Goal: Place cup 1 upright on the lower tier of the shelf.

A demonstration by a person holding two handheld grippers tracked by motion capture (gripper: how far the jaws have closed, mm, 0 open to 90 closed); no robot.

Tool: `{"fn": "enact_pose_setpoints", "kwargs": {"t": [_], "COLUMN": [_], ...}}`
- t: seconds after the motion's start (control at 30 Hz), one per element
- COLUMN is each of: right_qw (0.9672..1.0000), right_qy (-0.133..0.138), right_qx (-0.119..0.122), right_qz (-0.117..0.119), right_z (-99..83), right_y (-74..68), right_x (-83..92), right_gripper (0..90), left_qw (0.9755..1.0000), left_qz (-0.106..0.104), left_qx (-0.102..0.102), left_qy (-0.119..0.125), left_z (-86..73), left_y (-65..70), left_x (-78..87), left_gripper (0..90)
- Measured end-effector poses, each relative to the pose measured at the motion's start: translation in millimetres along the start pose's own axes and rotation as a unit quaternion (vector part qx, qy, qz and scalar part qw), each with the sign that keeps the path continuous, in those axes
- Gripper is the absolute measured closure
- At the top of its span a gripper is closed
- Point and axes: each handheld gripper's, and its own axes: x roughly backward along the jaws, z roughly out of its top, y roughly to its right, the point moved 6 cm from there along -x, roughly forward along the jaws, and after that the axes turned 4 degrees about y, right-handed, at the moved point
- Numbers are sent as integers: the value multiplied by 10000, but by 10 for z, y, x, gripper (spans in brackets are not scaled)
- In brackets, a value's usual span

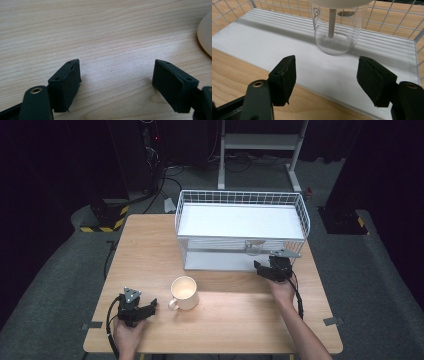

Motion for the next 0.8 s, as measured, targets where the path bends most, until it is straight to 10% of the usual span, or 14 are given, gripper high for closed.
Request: {"fn": "enact_pose_setpoints", "kwargs": {"t": [0.8], "right_qw": [9987], "right_qy": [351], "right_qx": [-87], "right_qz": [346], "right_z": [-164], "right_y": [55], "right_x": [448], "right_gripper": [309], "left_qw": [10000], "left_qz": [2], "left_qx": [2], "left_qy": [2], "left_z": [1], "left_y": [0], "left_x": [-1], "left_gripper": [228]}}
